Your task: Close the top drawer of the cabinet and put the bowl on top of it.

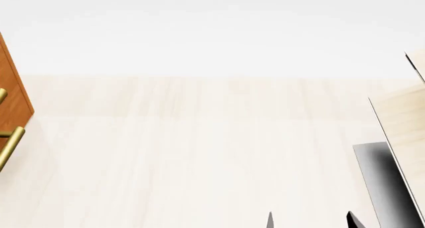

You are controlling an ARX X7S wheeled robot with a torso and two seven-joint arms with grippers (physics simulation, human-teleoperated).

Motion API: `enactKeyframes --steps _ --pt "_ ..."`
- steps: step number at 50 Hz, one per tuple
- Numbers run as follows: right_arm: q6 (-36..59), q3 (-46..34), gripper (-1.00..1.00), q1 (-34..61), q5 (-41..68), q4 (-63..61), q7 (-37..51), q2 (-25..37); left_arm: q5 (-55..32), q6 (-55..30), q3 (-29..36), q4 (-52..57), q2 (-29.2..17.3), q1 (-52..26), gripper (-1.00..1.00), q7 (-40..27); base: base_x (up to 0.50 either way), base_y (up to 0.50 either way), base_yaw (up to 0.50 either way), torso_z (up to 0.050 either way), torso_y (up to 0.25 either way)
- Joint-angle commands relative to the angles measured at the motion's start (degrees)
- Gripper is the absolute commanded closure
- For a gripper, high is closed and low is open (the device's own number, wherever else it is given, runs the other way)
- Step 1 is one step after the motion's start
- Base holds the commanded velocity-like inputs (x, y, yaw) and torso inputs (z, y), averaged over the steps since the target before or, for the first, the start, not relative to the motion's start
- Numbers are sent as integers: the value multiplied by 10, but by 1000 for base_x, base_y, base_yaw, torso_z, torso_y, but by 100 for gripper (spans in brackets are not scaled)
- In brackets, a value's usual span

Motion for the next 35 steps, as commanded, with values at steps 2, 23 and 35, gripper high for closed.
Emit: enactKeyframes --steps 2,23,35 --pt "-3 -7 -100 -1 -6 3 -1 -2 -9 41 -33 3 -22 25 100 -31 0 0 0 0 0" --pt "-17 -11 -100 -12 -14 15 -12 -1 36 62 -19 -38 -35 44 100 -31 0 0 0 0 0" --pt "-15 -18 -100 -8 -17 20 -12 -4 61 76 -18 -10 -59 74 100 -49 0 0 0 0 1"
